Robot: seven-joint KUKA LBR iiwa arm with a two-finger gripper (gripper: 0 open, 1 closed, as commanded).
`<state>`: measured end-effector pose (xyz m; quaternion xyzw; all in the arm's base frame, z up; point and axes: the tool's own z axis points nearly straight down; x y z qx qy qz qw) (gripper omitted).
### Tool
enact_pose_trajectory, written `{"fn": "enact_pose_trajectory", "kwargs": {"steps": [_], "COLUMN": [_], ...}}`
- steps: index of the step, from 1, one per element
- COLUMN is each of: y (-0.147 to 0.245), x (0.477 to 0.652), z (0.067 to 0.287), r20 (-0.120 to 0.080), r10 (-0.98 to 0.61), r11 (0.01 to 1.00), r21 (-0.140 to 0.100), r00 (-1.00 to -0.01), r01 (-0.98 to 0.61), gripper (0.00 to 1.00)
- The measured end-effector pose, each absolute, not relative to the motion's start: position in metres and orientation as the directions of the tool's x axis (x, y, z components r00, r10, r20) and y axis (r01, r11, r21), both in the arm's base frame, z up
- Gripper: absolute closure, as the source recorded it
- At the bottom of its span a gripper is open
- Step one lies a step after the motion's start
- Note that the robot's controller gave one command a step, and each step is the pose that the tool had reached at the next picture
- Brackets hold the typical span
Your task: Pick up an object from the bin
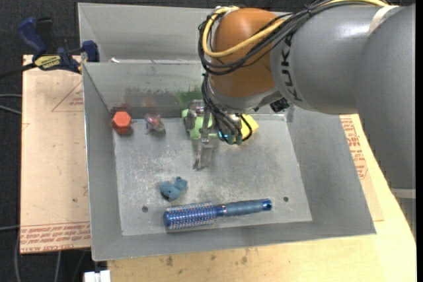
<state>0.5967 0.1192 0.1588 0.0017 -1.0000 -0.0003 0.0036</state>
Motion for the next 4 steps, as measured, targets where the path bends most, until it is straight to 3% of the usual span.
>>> {"fn": "enact_pose_trajectory", "kwargs": {"steps": [1, 2, 3, 4], "y": [0.124, 0.156, 0.154, 0.129], "x": [0.52, 0.488, 0.488, 0.498], "z": [0.083, 0.074, 0.075, 0.22], "r20": [-0.004, -0.018, -0.014, -0.011], "r10": [-0.216, -0.172, -0.168, -0.221], "r11": [0.976, 0.985, 0.986, 0.975], "r21": [0.001, 0.003, 0.003, 0.0], "r00": [-0.976, -0.985, -0.986, -0.975], "r01": [-0.216, -0.173, -0.168, -0.221], "gripper": [0.0, 0.0, 1.0, 1.0]}}
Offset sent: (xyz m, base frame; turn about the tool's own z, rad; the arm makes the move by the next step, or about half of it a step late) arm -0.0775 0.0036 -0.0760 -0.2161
